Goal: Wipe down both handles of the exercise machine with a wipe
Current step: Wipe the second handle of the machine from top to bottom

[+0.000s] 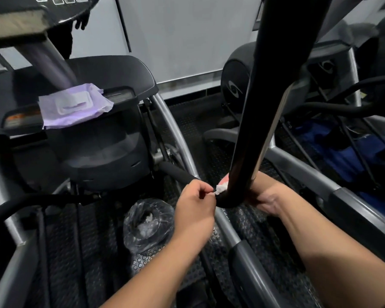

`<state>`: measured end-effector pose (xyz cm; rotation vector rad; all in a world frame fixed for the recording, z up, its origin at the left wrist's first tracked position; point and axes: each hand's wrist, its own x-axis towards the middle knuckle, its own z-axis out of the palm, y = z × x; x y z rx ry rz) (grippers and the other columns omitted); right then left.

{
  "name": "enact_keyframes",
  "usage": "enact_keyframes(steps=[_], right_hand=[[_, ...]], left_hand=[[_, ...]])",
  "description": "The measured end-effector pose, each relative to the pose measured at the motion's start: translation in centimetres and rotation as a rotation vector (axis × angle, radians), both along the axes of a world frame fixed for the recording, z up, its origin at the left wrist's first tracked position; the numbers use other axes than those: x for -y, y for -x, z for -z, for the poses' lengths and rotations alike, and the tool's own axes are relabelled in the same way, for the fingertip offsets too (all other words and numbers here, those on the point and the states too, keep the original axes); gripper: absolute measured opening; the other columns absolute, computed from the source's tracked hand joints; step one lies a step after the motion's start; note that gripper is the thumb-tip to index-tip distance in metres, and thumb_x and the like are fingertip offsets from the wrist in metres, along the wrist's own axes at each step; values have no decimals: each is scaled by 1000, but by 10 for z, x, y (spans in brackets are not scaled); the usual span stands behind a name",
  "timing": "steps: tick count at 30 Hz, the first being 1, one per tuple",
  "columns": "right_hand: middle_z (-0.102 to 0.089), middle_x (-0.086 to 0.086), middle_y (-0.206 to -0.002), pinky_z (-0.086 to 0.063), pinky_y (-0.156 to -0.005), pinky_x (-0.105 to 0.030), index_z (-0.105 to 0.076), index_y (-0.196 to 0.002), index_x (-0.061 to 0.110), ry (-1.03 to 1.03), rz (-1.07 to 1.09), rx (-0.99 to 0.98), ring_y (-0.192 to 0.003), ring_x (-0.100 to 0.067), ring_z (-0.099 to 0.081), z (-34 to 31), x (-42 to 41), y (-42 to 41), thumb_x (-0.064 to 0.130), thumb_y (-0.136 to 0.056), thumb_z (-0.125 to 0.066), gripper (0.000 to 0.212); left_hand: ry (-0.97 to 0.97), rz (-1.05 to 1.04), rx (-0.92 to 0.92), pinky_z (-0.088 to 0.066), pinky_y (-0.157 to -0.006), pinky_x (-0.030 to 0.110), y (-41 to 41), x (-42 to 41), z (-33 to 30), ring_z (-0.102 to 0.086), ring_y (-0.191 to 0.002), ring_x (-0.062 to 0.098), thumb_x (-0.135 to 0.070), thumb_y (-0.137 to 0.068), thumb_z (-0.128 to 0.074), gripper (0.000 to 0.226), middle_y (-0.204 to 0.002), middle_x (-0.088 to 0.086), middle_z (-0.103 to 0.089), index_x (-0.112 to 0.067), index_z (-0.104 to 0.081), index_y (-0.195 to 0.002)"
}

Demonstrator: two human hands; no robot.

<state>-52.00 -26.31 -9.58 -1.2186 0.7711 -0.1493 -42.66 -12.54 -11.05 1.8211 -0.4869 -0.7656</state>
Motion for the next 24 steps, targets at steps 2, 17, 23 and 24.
enact_keyframes(steps=[2, 17, 23, 24], right_hand=[[-67, -12, -71, -50, -55, -19, -69, -90, -11, 39, -103, -51, -64, -13, -63, -5, 4, -6, -8, -75, -68, 16], [-71, -6, -72, -51, -64, -32, -75, -75, 12, 463, 366, 58, -67, -15, -63, -19, -29, 15, -8, -78, -55, 28], [-69, 8, -95, -51, -75, -18, -63, -110, 29, 608, 257, 77, -86, -9, -65, -31, -68, 33, 34, -81, -67, 30], [-70, 11, -93, -52, -72, -18, -63, -107, 32, 590, 268, 55, -83, -6, -67, -32, -70, 31, 35, -81, -73, 28]], left_hand=[[45, 33, 12, -44, -68, 32, -2, 2, -1, -55, -74, 15, -14, -88, -63, 22, -85, -2, -64, -33, -64, -77], [32, 304, 194, -55, -86, 38, -16, 24, -4, -66, -92, 13, -10, -84, -60, 38, -89, -13, -69, -46, -69, -75], [15, 427, 562, -49, -77, 39, -27, 8, 14, -58, -86, 19, -8, -80, -64, 17, -82, -12, -55, -24, -64, -78], [5, 416, 580, -48, -75, 38, -26, 8, 15, -57, -83, 17, -4, -81, -64, 16, -81, -12, -53, -20, -63, -78]])
